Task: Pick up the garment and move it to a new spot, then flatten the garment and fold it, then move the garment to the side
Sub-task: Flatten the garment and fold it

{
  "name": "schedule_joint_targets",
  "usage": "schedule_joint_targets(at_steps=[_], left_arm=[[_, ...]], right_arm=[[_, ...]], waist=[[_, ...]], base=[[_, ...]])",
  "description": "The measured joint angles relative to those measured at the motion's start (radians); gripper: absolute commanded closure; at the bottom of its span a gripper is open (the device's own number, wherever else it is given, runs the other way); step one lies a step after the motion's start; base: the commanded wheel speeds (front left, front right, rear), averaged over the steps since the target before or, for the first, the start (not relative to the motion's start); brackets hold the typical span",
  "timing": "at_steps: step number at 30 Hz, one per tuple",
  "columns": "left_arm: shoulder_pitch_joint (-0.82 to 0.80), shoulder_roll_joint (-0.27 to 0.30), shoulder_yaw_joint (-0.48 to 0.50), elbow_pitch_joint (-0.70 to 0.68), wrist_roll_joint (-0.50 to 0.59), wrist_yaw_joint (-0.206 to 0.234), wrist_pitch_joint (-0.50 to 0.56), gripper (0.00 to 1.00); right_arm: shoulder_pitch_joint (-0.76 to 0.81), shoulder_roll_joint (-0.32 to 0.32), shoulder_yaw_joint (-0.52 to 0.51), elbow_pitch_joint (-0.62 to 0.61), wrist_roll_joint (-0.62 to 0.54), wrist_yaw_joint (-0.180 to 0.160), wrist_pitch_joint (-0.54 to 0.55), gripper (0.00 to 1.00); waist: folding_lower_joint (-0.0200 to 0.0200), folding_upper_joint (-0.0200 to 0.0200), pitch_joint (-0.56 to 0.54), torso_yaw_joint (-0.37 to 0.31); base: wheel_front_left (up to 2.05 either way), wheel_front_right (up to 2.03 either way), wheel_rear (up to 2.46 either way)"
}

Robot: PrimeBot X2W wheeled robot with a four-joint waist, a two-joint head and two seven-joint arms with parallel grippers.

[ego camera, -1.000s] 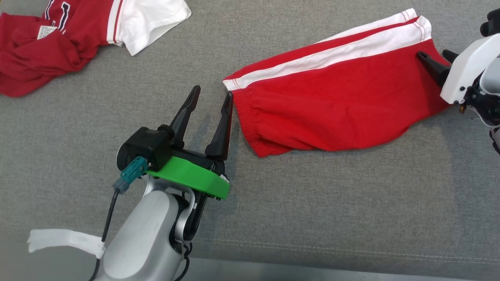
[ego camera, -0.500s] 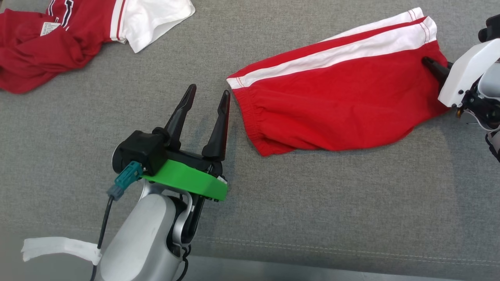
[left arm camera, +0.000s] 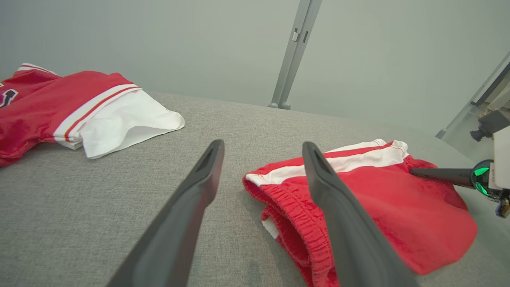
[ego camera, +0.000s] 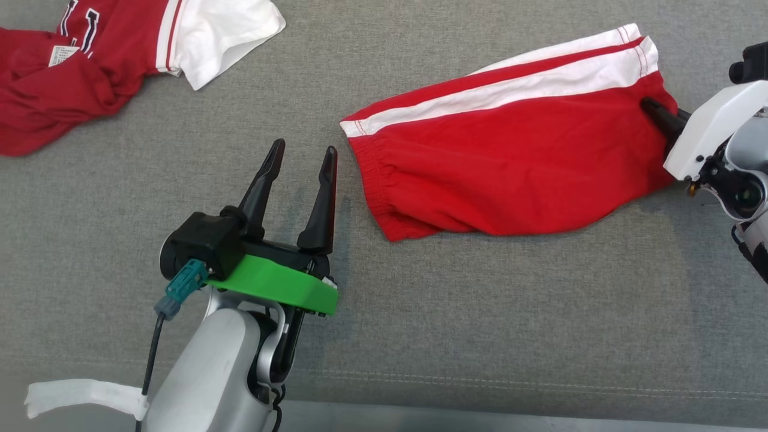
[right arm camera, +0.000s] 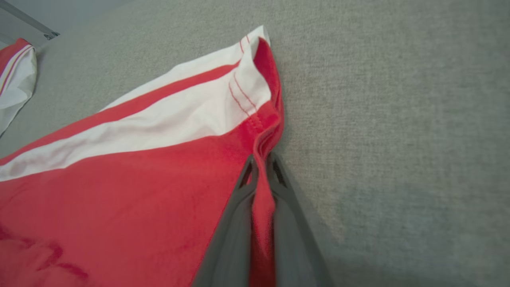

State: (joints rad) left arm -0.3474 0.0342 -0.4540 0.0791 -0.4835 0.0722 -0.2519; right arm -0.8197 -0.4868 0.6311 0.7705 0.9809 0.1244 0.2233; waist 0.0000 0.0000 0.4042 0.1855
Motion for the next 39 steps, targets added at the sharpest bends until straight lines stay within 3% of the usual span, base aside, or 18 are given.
schedule_joint_targets(at_steps=[14,27,28,29,31,39], left_arm=[[0.036,0.014,0.016,-0.007,0.012,0.000,0.000,0.00],[0.072,0.017,0.016,0.000,0.013,0.000,0.000,0.00],[0.076,0.018,0.016,0.001,0.013,0.000,0.000,0.00],[0.080,0.018,0.015,0.002,0.013,0.000,0.000,0.00],[0.085,0.019,0.013,0.005,0.013,0.000,0.000,0.00],[0.101,0.026,0.014,0.001,0.015,0.000,0.000,0.00]], right_arm=[[0.145,0.041,-0.047,-0.022,0.107,0.000,-0.108,1.00],[0.237,0.080,-0.041,-0.034,0.117,0.000,-0.171,1.00],[0.238,0.082,-0.040,-0.034,0.117,0.000,-0.172,0.89],[0.239,0.083,-0.039,-0.033,0.117,0.000,-0.180,0.68],[0.240,0.083,-0.039,-0.032,0.115,0.000,-0.193,0.00],[0.239,0.067,-0.037,-0.051,0.079,0.000,-0.259,0.00]], waist=[[0.0000,0.0000,-0.042,-0.090],[0.0000,0.0000,-0.095,-0.142],[0.0000,0.0000,-0.099,-0.144],[0.0000,0.0000,-0.103,-0.146],[0.0000,0.0000,-0.111,-0.149],[0.0000,0.0000,-0.131,-0.171]], base=[[0.00,0.00,0.00],[0.00,0.00,0.00],[0.00,0.00,0.00],[0.00,0.00,0.00],[0.00,0.00,0.00],[0.00,0.00,0.00]])
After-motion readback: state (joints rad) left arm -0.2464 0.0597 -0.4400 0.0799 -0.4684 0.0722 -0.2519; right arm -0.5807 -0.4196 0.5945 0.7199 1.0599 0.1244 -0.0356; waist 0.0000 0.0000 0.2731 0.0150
